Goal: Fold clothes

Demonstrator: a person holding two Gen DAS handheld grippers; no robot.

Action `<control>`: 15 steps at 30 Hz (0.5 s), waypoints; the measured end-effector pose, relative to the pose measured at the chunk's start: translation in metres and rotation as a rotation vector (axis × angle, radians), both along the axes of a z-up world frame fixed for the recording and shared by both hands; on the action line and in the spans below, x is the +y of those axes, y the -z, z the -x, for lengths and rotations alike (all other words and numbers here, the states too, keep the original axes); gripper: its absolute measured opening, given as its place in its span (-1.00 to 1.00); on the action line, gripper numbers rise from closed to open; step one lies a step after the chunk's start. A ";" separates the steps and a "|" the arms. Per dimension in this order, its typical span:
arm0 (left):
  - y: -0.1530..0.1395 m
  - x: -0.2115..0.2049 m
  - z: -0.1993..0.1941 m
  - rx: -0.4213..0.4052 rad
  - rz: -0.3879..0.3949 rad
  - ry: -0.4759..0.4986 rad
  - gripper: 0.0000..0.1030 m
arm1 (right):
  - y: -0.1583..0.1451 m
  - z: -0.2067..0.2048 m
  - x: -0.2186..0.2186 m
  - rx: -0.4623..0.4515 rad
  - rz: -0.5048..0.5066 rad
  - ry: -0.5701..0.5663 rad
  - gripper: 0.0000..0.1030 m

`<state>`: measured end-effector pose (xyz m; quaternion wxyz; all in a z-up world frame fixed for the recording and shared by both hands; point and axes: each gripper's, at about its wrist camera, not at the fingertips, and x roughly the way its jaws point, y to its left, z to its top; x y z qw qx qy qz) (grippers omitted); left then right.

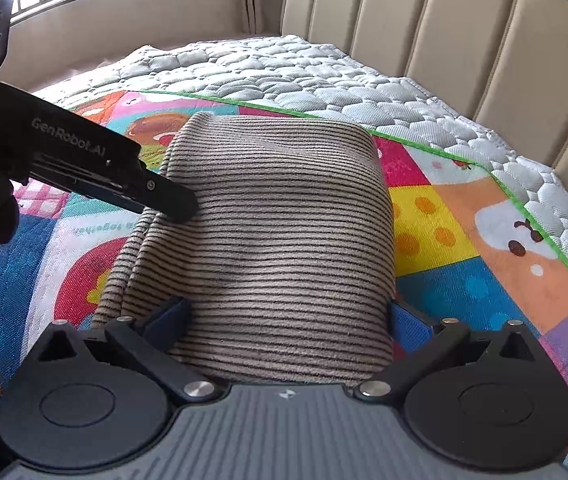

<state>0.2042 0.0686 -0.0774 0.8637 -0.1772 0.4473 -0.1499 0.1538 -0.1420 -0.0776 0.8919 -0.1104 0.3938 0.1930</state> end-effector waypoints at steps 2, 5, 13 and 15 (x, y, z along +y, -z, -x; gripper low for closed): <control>-0.002 0.005 0.001 0.010 0.063 -0.010 0.15 | -0.002 -0.002 -0.004 0.017 -0.022 0.006 1.00; 0.001 0.001 0.000 0.030 0.110 0.006 0.12 | -0.003 -0.003 -0.005 0.021 -0.031 0.009 1.00; -0.027 -0.006 0.003 -0.175 0.142 0.050 -0.03 | -0.004 -0.008 -0.012 0.052 -0.094 0.044 1.00; -0.016 -0.010 -0.002 -0.128 0.057 0.033 -0.03 | -0.004 -0.006 -0.009 0.039 -0.076 0.032 1.00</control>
